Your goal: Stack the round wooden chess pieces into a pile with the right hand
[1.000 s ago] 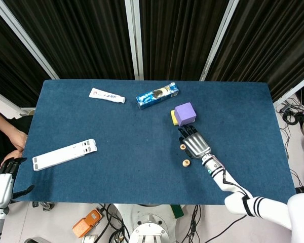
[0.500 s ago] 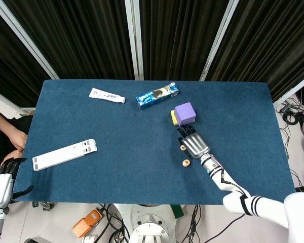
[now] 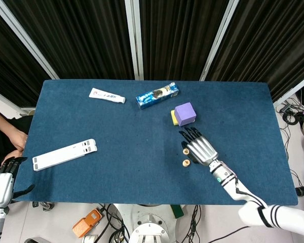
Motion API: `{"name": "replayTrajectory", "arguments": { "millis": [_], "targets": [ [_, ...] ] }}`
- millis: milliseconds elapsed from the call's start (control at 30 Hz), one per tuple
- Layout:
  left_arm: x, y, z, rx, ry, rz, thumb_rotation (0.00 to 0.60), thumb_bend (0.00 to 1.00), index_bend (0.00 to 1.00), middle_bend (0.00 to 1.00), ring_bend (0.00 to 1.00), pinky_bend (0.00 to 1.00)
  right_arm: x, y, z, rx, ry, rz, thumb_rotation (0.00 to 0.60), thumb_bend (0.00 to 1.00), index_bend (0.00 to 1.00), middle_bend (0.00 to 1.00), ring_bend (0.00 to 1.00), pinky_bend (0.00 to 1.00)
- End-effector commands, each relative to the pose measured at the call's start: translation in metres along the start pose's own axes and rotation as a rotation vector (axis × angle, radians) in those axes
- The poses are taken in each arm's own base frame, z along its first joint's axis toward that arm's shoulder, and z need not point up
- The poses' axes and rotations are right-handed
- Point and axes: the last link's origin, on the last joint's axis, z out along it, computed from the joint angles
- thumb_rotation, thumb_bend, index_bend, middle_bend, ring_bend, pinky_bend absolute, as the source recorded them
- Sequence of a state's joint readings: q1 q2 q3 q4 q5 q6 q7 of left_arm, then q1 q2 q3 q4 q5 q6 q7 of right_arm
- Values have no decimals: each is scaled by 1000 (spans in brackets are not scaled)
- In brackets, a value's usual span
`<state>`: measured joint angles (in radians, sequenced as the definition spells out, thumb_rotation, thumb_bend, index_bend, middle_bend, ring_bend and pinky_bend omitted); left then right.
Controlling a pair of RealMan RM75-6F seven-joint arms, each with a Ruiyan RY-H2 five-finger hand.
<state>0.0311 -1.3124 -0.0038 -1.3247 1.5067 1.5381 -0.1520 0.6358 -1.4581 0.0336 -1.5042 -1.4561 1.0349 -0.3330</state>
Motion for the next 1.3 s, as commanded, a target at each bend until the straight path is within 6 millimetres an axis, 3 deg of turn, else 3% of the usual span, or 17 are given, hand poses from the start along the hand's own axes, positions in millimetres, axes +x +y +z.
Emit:
{"name": "replayTrajectory", "arguments": {
  "millis": [33, 333, 800, 1300],
  "targets": [
    [0, 1, 0, -2, -1, 0, 600, 10, 193, 183, 124, 0, -5, -3, -18, 26, -25, -18, 600, 496, 543, 178, 94, 141],
    [0, 0, -1, 3, -2, 0, 600, 10, 193, 183, 124, 0, -18, -7, -22, 38, -64, -43, 600, 496, 529, 178, 94, 141],
    [-2, -2, -1, 8, -5, -1, 600, 10, 193, 183, 124, 1, -20, -10, -14, 43, -69, -48, 600, 495, 499, 177, 94, 141],
    [-3, -2, -1, 7, -6, -2, 600, 10, 193, 183, 125, 0, -17, -10, -17, 40, -51, -52, 600, 496, 443, 177, 95, 141]
  ]
}}
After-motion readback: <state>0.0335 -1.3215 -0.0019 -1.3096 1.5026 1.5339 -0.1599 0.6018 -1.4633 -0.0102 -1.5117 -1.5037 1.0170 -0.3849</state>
